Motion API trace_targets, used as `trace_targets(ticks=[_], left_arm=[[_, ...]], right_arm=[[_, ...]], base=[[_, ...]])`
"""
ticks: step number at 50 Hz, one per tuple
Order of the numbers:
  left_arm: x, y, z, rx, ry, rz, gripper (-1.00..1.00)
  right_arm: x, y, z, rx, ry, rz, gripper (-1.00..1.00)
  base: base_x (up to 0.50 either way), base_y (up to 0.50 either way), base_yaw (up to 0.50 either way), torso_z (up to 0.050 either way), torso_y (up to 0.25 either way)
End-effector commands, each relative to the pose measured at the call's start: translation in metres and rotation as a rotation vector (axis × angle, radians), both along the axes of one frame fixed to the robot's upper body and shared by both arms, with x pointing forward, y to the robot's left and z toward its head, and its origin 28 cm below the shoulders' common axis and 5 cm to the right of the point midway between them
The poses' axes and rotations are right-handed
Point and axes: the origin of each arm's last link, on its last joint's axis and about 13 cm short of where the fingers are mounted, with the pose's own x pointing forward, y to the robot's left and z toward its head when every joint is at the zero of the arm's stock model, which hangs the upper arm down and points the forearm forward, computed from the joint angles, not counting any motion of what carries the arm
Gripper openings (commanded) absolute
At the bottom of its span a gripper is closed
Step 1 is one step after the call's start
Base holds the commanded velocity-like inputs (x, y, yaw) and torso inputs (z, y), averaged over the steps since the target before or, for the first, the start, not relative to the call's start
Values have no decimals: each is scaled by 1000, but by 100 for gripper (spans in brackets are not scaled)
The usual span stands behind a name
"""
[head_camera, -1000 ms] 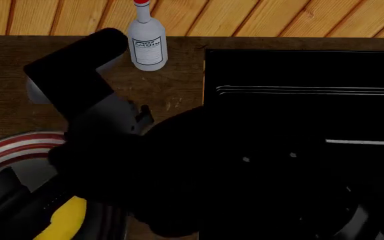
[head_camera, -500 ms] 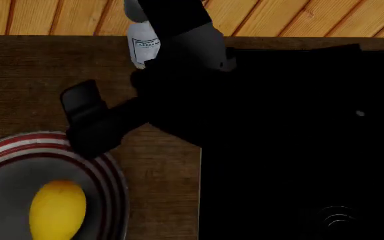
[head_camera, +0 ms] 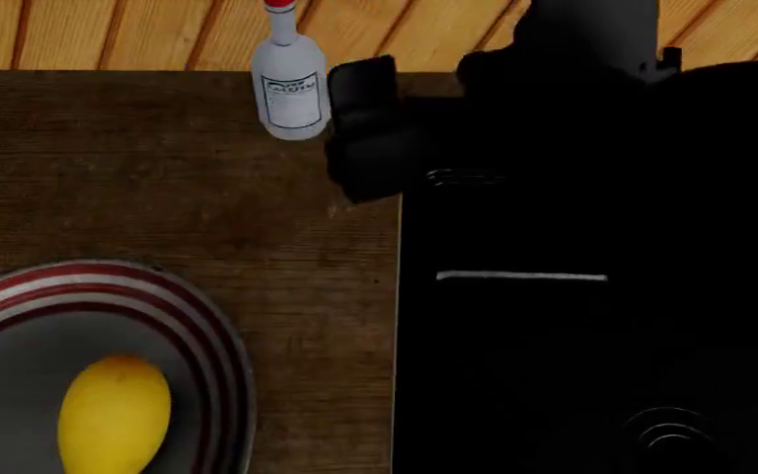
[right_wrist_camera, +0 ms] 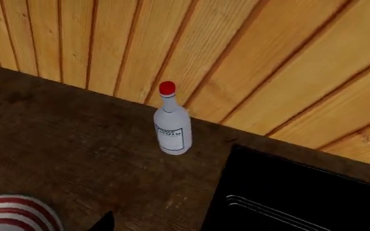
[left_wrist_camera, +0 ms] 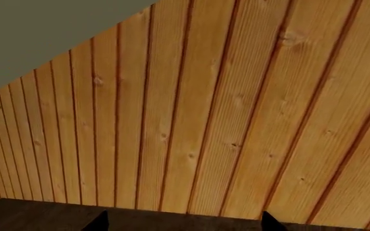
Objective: Pick the lemon from the sink and place it on the plate located on the counter
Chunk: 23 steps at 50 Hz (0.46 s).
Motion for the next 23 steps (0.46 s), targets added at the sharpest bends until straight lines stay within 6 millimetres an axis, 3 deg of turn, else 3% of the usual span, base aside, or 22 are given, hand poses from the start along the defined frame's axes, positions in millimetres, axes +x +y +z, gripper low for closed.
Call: trace_targets(ticks=[1,23], left_arm=[[-5,8,-1,-5,7,18,100],[-21,28,-10,-16,21,93,100]], right_arm=[[3,-21,4,-2,-9,-133,100],[11,-55,6,-22,-10,-340,100]], base=[[0,0,0,0,0],[0,0,0,0,0]])
